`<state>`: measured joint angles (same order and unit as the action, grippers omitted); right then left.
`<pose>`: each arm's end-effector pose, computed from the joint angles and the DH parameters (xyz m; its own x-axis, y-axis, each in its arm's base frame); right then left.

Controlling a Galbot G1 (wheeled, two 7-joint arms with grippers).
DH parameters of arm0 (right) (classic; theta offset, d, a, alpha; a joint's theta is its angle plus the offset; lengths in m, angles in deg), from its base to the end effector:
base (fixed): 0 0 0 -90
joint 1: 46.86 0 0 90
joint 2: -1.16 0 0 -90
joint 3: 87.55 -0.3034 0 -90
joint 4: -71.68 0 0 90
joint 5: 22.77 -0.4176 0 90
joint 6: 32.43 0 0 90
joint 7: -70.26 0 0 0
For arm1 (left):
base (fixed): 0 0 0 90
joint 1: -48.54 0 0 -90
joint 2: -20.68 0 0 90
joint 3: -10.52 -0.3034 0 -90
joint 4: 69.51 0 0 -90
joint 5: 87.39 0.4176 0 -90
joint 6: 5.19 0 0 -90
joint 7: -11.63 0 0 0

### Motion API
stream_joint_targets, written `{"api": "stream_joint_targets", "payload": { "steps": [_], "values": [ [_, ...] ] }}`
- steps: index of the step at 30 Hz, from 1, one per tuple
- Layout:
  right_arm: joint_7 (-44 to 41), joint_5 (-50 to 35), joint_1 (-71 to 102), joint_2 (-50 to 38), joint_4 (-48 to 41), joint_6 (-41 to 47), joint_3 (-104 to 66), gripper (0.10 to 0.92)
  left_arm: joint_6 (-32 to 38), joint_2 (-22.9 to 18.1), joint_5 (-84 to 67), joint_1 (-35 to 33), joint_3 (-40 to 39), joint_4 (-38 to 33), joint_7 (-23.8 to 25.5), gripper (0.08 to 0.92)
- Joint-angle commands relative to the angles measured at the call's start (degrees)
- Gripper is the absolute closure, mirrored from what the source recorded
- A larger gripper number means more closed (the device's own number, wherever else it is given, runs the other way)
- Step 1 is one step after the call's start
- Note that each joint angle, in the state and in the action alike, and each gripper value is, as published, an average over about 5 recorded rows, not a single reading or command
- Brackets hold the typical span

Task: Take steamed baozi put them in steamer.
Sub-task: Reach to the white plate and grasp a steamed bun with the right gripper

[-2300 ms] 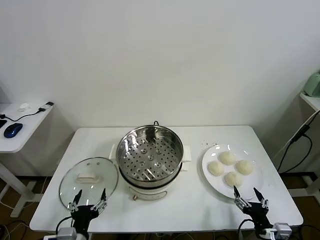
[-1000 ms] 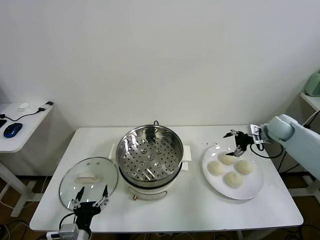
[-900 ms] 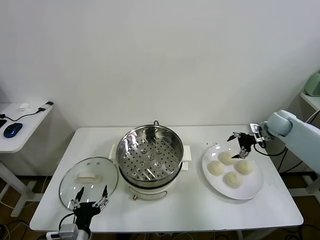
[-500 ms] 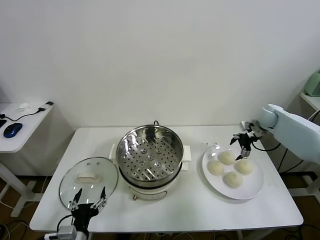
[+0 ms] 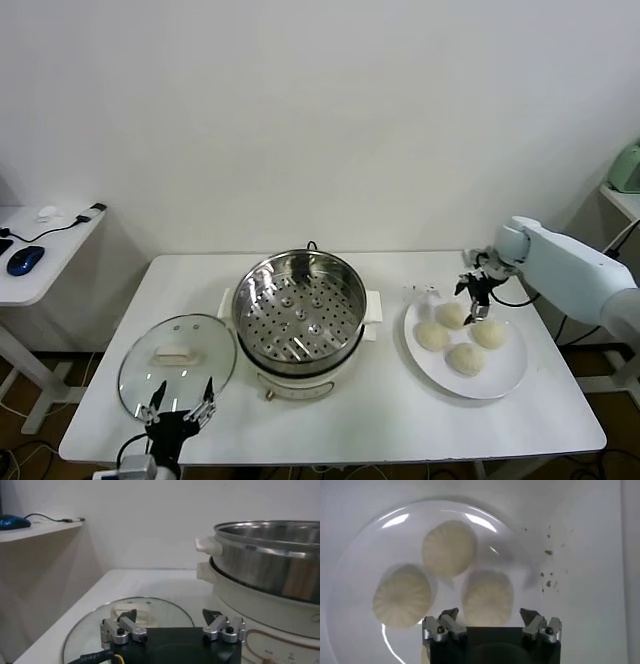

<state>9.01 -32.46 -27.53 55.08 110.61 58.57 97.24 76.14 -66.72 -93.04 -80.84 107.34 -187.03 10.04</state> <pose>0.6172 -0.1587 -0.2397 -0.1089 -0.1035 0.9887 -0.9940 0.0219 -0.1072 0.2155 0.0489 -0.3170 -0.9328 -0.1104 0.3432 -0.1091 0.9938 0.0233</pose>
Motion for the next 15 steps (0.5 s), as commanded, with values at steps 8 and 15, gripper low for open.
{"api": "stream_joint_targets", "payload": {
  "steps": [8,15],
  "values": [
    [1.32,2.88,2.69,1.87,-3.12,1.05,-2.96,0.241,0.14,-0.09,0.4,-0.23,-0.08,0.12,-0.08,0.177],
    [1.73,2.36,2.58,1.32,-1.58,1.29,-3.72,0.335,0.35,-0.07,0.86,-0.52,-0.11,-0.09,-0.21,0.177]
  ]
}}
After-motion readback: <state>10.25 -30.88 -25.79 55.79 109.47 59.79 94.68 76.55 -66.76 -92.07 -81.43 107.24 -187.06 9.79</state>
